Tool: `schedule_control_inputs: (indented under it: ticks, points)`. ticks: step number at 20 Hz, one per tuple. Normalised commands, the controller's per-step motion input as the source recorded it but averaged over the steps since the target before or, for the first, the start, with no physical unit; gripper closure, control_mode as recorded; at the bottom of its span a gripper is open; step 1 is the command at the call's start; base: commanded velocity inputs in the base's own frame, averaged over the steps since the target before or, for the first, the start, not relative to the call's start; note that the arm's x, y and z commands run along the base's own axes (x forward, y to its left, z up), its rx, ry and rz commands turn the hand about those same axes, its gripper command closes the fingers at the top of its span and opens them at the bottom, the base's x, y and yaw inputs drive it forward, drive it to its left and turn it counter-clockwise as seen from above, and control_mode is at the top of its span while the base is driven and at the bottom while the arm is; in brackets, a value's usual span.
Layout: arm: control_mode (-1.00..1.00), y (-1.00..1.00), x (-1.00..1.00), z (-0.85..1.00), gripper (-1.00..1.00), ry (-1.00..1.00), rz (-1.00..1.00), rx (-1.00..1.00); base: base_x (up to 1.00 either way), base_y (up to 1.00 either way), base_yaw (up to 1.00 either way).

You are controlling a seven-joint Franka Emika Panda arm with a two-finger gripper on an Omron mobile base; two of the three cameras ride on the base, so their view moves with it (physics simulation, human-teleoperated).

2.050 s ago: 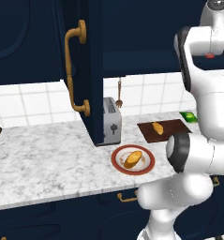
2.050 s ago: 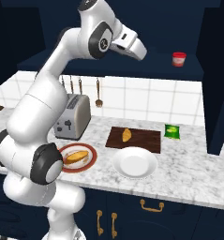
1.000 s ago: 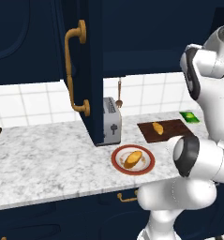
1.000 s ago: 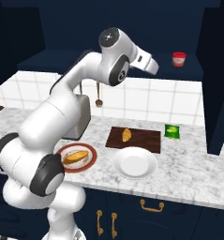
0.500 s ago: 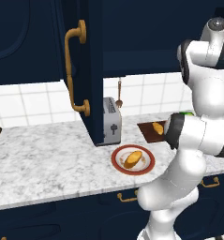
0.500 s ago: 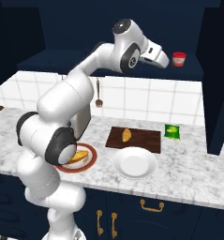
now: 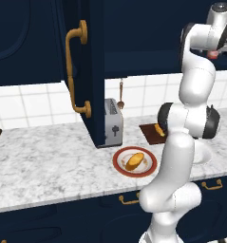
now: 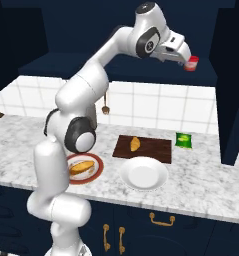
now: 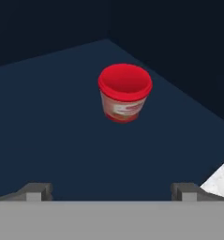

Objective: From the different types of pastries on the counter, select a croissant and place it on the cutting board. Then retrieve a jar of jam from the cabinet and place it alongside the croissant on the cutting board.

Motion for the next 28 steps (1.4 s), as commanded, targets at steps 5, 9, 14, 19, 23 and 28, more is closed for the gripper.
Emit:
schedule_control_inputs:
  ticks: [5, 9, 14, 19, 23, 28]
  points:
    - [-1.0, -0.3, 0.19, -0.2, -1.0, 0.0, 0.0, 0.0, 0.0, 0.0, 0.0]
    - [-1.0, -0.14, 0.11, -0.32, -1.0, -0.02, 0.0, 0.0, 0.0, 0.0, 0.0]
    - [-1.0, 0.0, 0.3, -0.28, -1.0, -0.14, -0.01, 0.0, 0.0, 0.0, 0.0]
    - [-1.0, -0.08, 0.2, -0.42, -1.0, -0.18, -0.06, 0.0, 0.0, 0.0, 0.0]
    - [-1.0, -0.21, 0.18, -0.44, -1.0, -0.04, -0.02, -0.05, 0.0, 0.0, 0.0]
    - [-1.0, 0.03, 0.48, -0.11, -1.0, -0.2, 0.0, -0.08, 0.0, 0.0, 0.0]
